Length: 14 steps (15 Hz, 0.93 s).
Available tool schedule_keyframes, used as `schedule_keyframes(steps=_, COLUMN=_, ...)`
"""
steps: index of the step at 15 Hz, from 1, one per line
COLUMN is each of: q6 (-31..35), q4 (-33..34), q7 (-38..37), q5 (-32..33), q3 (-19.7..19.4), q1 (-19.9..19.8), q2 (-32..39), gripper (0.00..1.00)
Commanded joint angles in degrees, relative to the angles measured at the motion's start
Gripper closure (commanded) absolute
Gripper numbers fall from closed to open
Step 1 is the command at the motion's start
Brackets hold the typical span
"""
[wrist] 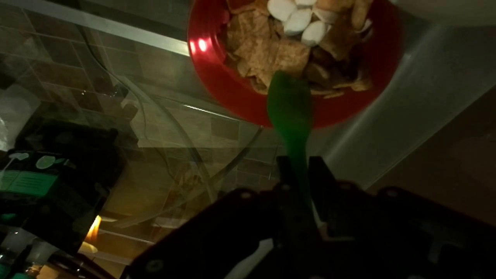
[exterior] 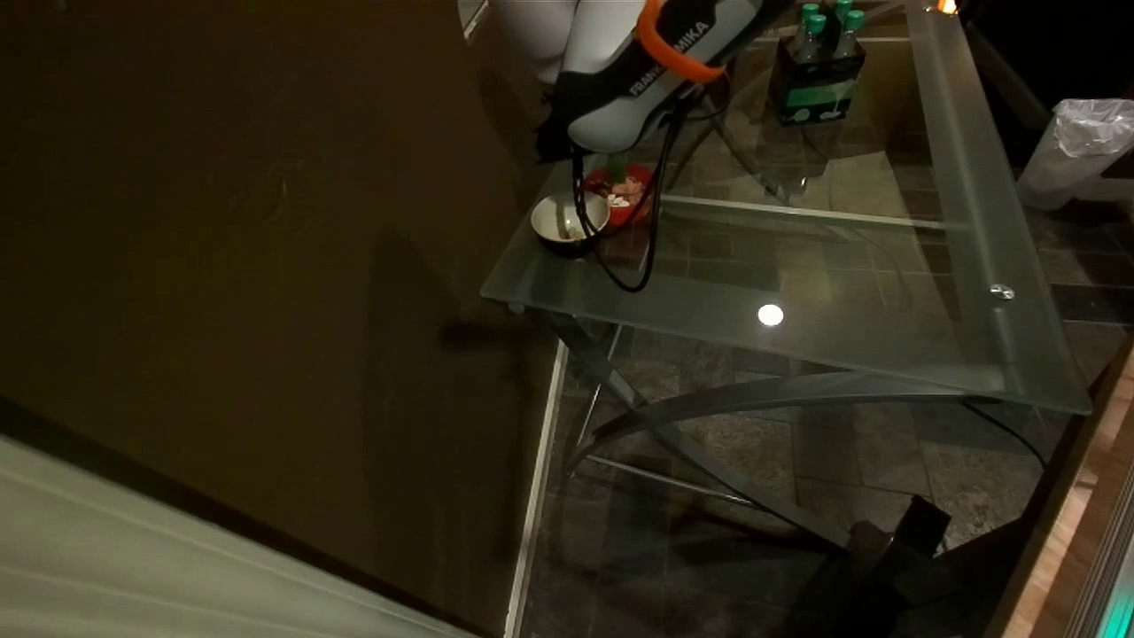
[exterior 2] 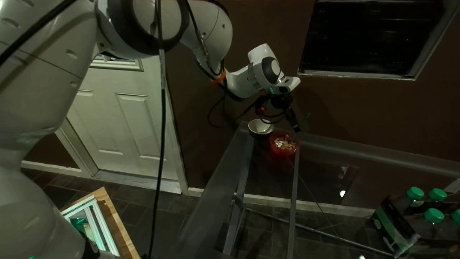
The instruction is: Use the green spoon to put some of the contents of the pink bowl into the ceramic bowl
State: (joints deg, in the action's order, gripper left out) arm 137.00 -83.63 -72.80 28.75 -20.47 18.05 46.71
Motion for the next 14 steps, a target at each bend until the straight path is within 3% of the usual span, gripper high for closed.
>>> schedule_keyframes(steps=1, q6=-0.9, q4=0.3, q7=-0.1, q5=0.5, q3=1.2, q1=-0.5, q2=-0.4, gripper=0.96)
schedule_keyframes(steps=14, q6=-0.5, q4=0.4, q7=5.8, q5=-2.4, q3=5.2, q1=-4.0, q2=-0.4, gripper=0.96)
